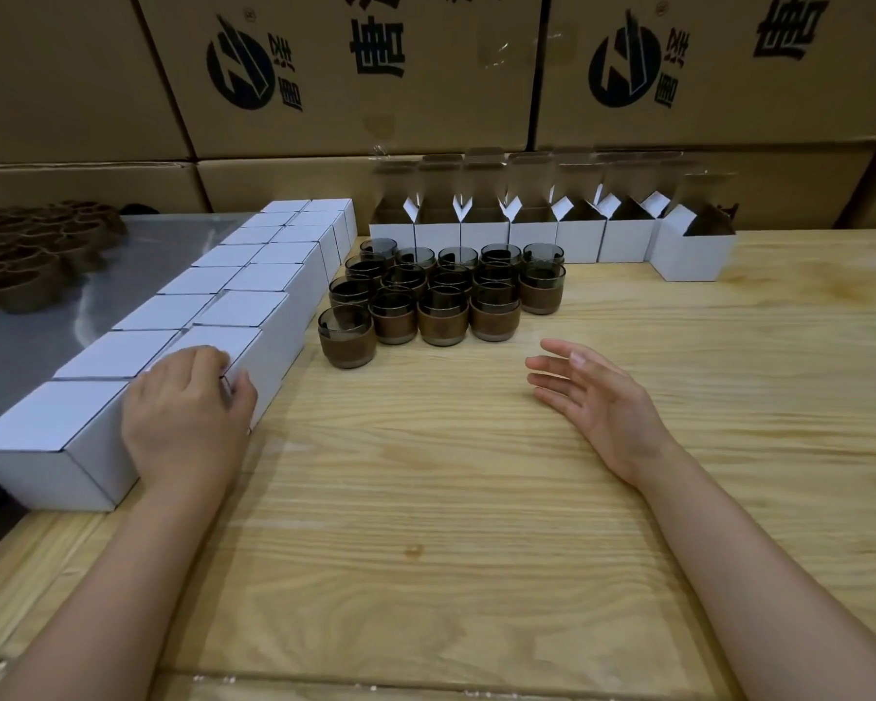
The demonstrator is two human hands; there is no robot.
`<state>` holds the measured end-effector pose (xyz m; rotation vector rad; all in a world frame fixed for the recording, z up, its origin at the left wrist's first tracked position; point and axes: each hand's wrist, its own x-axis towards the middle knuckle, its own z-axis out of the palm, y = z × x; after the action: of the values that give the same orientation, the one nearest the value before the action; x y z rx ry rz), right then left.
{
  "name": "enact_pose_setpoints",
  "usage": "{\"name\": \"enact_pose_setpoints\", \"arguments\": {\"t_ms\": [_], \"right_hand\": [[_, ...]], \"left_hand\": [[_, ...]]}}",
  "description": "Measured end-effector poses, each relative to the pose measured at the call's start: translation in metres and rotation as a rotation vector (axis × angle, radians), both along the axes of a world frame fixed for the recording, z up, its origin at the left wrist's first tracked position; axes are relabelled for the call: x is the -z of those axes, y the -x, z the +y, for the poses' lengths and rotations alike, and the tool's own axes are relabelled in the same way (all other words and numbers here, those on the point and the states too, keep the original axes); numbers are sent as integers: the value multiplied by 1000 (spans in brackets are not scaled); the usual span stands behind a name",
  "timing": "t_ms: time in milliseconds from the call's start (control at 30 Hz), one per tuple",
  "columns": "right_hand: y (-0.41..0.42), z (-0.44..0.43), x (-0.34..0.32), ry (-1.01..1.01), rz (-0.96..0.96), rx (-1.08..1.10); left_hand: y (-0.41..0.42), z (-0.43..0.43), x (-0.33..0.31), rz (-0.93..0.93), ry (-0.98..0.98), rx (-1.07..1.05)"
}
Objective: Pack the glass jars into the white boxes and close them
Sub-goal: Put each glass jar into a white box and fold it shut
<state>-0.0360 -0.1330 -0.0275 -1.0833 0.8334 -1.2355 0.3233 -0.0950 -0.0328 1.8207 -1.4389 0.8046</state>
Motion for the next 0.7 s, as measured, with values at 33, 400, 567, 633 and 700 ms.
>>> {"name": "enact_pose_setpoints", "arguments": {"t_ms": [33, 400, 567, 633, 700], "right_hand": [[0, 0, 0, -2, -1, 0], [-1, 1, -1, -30, -5, 30], [-1, -3, 4, -33, 12, 67], [-6, -7, 9, -12, 136, 65], [-10, -17, 9, 7, 246, 72]], "left_hand": [[3, 0, -2, 25, -28, -11], [172, -11, -20, 218, -214, 553], [206, -32, 15, 255, -560, 511], [201, -38, 19, 287, -581, 518], [199, -41, 19, 307, -566, 513]]}}
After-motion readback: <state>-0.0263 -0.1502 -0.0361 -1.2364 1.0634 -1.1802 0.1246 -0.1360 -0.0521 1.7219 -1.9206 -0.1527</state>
